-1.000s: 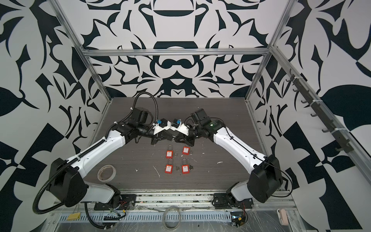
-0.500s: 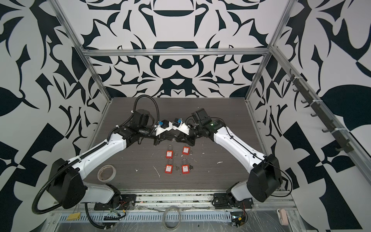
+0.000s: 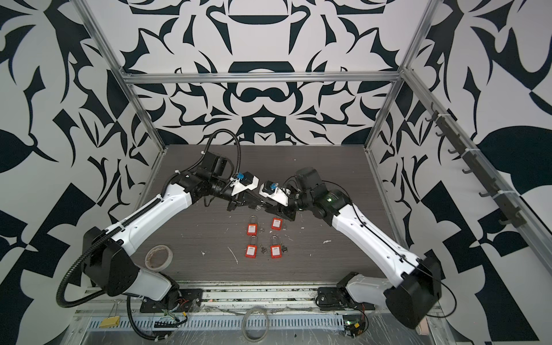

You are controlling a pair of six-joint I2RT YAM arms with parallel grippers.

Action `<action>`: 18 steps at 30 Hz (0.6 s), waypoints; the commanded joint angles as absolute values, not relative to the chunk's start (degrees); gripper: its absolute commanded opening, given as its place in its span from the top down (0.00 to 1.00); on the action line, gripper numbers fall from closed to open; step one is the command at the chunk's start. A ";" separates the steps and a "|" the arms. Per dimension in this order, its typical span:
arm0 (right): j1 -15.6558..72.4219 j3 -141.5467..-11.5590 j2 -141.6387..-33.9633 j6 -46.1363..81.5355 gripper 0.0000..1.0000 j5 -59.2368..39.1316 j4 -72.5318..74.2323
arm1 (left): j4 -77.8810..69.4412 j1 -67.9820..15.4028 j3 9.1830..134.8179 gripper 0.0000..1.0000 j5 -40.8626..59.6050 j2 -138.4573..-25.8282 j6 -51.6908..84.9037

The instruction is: Lock with the key

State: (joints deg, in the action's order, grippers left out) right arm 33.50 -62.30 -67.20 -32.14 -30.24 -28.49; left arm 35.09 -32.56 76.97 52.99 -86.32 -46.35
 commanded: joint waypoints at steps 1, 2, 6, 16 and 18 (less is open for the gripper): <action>32.64 -61.27 -63.09 -31.92 0.54 -26.76 -32.29 | 44.28 -32.18 79.76 1.00 53.94 -87.60 -51.75; 32.31 -61.33 -62.41 -31.90 0.56 -26.93 -33.59 | 44.31 -32.17 80.10 1.00 53.57 -87.83 -51.73; 31.04 -61.17 -61.07 -29.94 0.70 -29.20 -34.31 | 45.55 -33.11 81.64 1.00 51.32 -88.42 -53.32; 30.97 -62.32 -64.63 -28.31 0.75 -35.91 -33.23 | 46.01 -34.38 82.53 1.00 49.00 -88.71 -53.26; 31.01 -62.39 -64.97 -28.15 0.75 -36.04 -33.67 | 45.97 -34.57 82.62 1.00 49.04 -88.71 -53.26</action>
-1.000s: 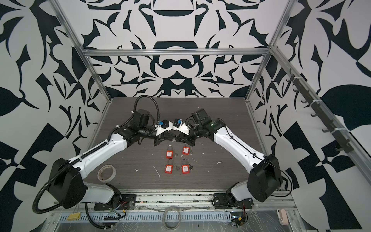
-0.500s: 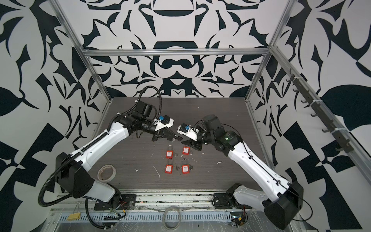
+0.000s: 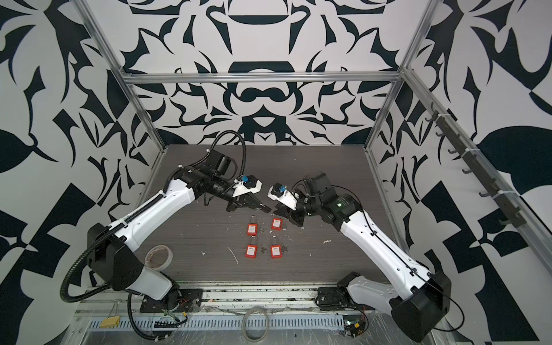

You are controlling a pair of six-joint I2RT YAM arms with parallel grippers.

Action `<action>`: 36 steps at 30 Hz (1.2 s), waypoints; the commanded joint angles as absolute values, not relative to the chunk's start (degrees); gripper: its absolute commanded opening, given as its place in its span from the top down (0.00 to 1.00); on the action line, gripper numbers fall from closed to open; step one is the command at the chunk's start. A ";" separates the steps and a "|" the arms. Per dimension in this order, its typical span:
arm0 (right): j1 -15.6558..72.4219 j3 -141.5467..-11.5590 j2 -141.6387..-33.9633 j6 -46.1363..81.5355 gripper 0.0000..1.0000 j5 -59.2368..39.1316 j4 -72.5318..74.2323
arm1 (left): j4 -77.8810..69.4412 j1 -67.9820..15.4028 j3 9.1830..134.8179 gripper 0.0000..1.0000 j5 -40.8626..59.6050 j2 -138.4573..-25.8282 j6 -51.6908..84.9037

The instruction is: Lock with the key

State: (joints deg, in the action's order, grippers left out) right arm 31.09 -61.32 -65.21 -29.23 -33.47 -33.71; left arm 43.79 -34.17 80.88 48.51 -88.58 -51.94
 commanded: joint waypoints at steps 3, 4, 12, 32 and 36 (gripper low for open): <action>30.95 -62.01 -65.39 -28.40 0.76 -35.99 -33.62 | 45.88 -34.80 82.79 1.00 48.95 -88.86 -53.22; 31.01 -61.98 -65.52 -28.39 0.77 -35.87 -33.49 | 45.88 -34.82 82.88 1.00 48.96 -88.86 -53.24; 30.99 -61.87 -67.19 -28.98 0.78 -35.43 -34.70 | 45.81 -34.89 83.66 1.00 48.80 -89.47 -52.07; 30.99 -61.00 -69.60 -29.79 0.92 -35.72 -32.45 | 45.88 -35.54 84.51 1.00 49.72 -90.60 -52.20; 30.98 -60.73 -69.37 -30.46 1.00 -35.12 -32.61 | 47.27 -35.54 85.67 1.00 49.20 -91.58 -53.13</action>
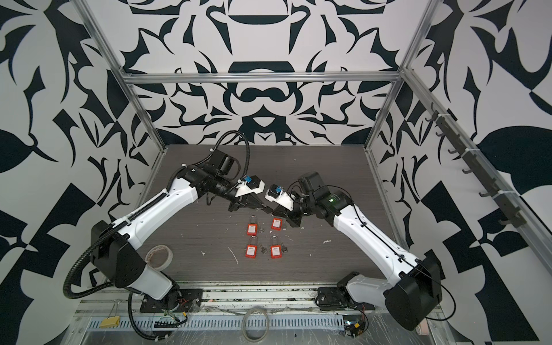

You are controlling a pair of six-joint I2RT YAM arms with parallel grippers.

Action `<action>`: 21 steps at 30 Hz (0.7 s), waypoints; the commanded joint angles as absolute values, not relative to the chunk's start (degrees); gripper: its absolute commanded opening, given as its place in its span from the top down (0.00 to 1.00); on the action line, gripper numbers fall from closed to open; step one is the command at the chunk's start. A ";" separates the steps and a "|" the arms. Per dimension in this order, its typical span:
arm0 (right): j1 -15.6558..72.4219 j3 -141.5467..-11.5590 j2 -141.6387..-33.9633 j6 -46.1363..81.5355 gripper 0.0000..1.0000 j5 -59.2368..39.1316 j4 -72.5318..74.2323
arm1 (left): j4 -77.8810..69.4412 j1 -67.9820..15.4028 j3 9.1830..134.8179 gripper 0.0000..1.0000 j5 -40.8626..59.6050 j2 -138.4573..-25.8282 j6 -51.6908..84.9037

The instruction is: Lock with the key

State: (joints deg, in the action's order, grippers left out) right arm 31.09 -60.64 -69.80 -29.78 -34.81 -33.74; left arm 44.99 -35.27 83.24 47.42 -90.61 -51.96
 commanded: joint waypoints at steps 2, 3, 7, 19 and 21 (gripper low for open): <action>30.98 -60.41 -69.01 -30.84 1.00 -34.77 -33.23 | 48.72 -35.57 86.36 1.00 48.02 -92.27 -53.94; 30.98 -60.06 -68.83 -30.83 1.00 -34.61 -33.73 | 49.41 -35.43 86.78 1.00 47.41 -92.73 -54.52; 30.95 -56.77 -67.01 -29.25 1.00 -34.15 -34.39 | 54.07 -34.31 90.74 1.00 45.81 -96.24 -57.37; 30.89 -48.41 -64.74 -25.23 1.00 -29.15 -31.31 | 62.17 -33.09 102.57 1.00 42.55 -106.46 -62.00; 30.85 -48.69 -64.61 -24.11 1.00 -26.83 -31.00 | 65.00 -33.19 105.44 1.00 39.49 -109.47 -63.22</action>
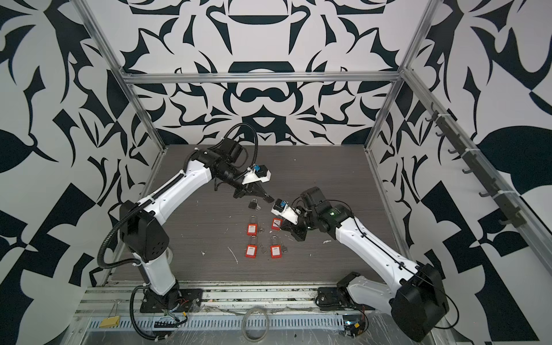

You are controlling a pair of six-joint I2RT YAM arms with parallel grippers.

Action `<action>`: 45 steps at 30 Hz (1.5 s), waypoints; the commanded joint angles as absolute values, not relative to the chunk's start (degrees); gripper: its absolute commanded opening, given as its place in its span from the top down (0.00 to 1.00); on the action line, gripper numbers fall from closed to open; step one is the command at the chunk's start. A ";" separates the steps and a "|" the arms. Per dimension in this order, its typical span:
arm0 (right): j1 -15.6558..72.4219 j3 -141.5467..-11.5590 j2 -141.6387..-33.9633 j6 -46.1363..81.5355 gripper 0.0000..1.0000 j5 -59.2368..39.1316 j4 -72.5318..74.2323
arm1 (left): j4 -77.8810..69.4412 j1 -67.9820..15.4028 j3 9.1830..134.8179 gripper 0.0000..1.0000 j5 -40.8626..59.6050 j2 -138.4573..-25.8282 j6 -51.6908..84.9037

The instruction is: Lock with the key

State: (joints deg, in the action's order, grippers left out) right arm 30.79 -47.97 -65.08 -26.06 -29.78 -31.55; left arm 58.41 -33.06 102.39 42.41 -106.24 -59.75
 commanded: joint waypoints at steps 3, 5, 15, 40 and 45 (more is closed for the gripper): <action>30.85 -49.04 -63.80 -20.87 1.00 -24.03 -29.60 | 67.01 -33.22 108.94 1.00 34.35 -113.99 -64.01; 30.79 -49.10 -63.25 -18.52 1.00 -22.31 -29.10 | 68.38 -33.27 111.36 1.00 31.82 -117.21 -64.46; 30.85 -48.88 -61.71 -12.59 1.00 -15.98 -29.98 | 68.22 -35.63 118.92 1.00 25.35 -129.11 -63.05; 30.82 -45.45 -67.70 -3.59 1.00 -12.05 -22.05 | 64.78 -39.97 121.66 0.97 16.51 -137.99 -57.24; 30.85 -44.35 -68.20 -1.86 1.00 -11.61 -20.35 | 61.78 -39.99 123.34 0.91 14.75 -138.86 -55.80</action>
State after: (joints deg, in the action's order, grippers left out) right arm 30.79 -44.97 -68.55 -3.88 -12.56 -22.94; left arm 62.94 -39.79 121.99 16.88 -136.55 -56.47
